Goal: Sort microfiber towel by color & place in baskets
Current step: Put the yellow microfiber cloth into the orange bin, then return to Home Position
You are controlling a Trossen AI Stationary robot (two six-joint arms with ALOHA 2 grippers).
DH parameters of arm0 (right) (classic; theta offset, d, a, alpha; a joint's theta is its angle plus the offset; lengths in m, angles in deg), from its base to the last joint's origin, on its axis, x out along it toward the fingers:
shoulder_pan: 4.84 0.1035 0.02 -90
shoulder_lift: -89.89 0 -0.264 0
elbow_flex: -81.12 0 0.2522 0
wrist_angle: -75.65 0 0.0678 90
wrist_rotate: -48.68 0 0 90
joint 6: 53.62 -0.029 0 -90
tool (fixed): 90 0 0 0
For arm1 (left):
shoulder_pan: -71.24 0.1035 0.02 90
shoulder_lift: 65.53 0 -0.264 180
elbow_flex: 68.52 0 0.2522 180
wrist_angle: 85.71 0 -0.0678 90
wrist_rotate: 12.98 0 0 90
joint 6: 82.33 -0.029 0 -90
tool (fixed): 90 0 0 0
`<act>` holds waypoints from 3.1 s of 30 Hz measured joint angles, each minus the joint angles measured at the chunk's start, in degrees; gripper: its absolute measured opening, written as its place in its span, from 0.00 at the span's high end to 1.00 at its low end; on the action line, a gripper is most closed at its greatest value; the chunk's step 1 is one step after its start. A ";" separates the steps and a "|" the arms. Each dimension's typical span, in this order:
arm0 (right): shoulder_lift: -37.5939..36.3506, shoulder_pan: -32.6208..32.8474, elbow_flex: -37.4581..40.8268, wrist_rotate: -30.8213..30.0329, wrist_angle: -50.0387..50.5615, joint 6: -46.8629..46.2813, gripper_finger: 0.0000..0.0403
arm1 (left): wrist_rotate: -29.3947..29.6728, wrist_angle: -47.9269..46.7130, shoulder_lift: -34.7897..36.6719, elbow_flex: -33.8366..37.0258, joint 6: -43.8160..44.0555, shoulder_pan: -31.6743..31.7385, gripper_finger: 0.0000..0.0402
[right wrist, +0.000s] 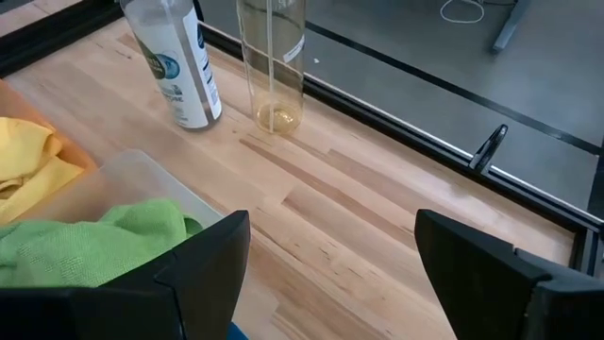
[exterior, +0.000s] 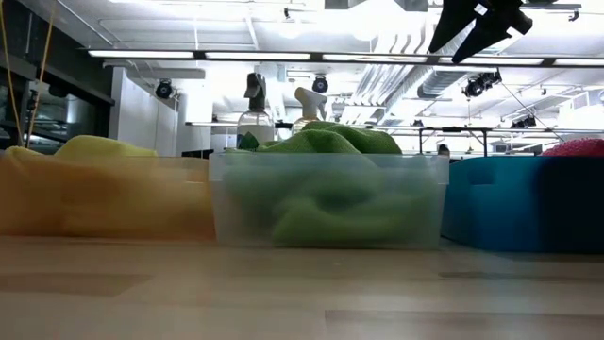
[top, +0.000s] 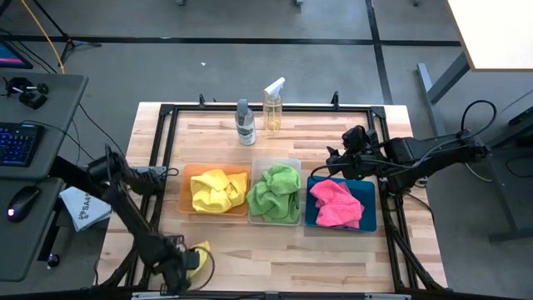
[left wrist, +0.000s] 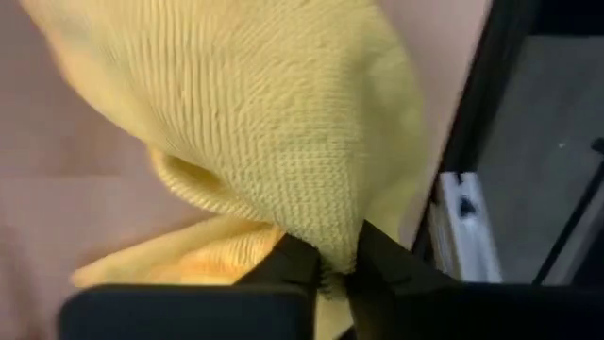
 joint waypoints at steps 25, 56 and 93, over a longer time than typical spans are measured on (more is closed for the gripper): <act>0.04 0.00 0.00 -5.43 -0.48 -7.17 0.26 | 46.20 1.54 51.90 8.99 -39.58 36.21 1.00; 1.01 0.00 0.02 -7.98 0.01 -10.57 0.26 | 19.15 13.95 35.05 33.29 -54.28 38.15 1.00; 2.10 0.00 0.02 -7.49 1.66 -6.13 0.26 | 27.56 5.83 54.04 15.83 -48.19 55.11 0.61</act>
